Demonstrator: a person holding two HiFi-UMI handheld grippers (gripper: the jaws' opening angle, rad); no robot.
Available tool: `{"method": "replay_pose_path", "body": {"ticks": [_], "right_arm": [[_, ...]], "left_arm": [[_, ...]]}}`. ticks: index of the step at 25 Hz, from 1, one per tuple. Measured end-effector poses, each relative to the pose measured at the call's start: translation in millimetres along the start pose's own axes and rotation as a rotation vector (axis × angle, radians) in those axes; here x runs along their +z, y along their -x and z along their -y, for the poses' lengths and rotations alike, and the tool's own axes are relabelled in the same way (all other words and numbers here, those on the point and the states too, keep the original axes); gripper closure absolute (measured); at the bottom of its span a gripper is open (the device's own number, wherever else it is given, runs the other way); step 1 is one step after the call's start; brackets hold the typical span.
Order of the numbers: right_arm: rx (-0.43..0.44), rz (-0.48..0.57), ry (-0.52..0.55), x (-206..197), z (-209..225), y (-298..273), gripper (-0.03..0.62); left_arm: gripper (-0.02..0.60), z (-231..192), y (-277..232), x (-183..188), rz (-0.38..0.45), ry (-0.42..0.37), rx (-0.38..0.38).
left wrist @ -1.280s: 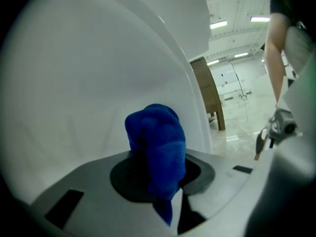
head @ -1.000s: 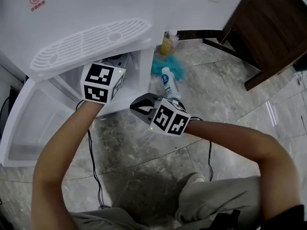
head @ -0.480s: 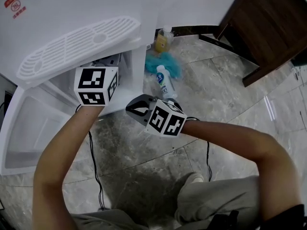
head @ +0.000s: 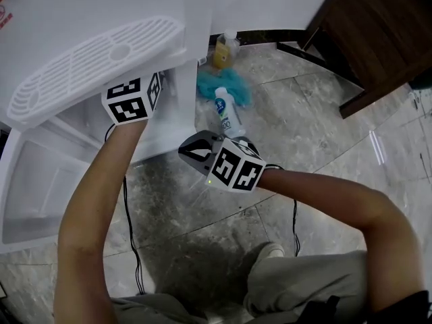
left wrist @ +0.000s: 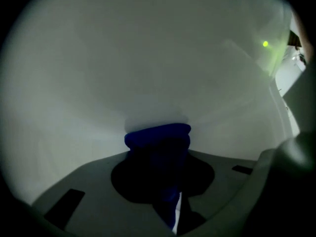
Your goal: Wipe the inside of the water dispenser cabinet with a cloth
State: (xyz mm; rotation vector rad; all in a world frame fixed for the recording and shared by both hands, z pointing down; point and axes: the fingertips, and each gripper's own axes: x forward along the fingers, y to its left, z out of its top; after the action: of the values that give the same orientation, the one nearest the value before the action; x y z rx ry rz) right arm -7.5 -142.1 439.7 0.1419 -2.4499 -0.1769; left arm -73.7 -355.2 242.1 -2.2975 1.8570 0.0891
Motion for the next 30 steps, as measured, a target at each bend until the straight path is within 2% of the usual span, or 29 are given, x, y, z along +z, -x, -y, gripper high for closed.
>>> {"method": "replay_pose_path", "body": {"ticks": [6,11,15,21,26,30], "right_arm": [[0.029,0.011,0.014,9.5,-10.2,-7.5,0.595],[0.053,0.021,0.022,12.9,-13.9,-12.5,0.595],[0.034,0.001,0.001,-0.7,-4.7,-6.5,0.595],[0.027,-0.025,0.015,-1.5,-1.8,-9.8,0.595],[0.071,-0.007,0.042,12.8,-17.9,-19.0,0.595],[0.094,-0.005,0.039,11.0,-26.6,-20.2,0.595]], "left_arm": [[0.489,15.6,11.2,-0.2,-0.021,-0.056,-0.105],[0.489,5.7,1.5,-2.4,-0.007,-0.044,-0.069],[0.492,1.9,-2.4,-4.7,0.006,-0.004,-0.036],[0.492,9.4,8.2,-2.2,-0.023,0.059,-0.043],[0.492,18.0,17.7,2.1,-0.032,0.049,-0.105],[0.492,11.0,8.8,-0.1,-0.028,0.04,-0.081]]}}
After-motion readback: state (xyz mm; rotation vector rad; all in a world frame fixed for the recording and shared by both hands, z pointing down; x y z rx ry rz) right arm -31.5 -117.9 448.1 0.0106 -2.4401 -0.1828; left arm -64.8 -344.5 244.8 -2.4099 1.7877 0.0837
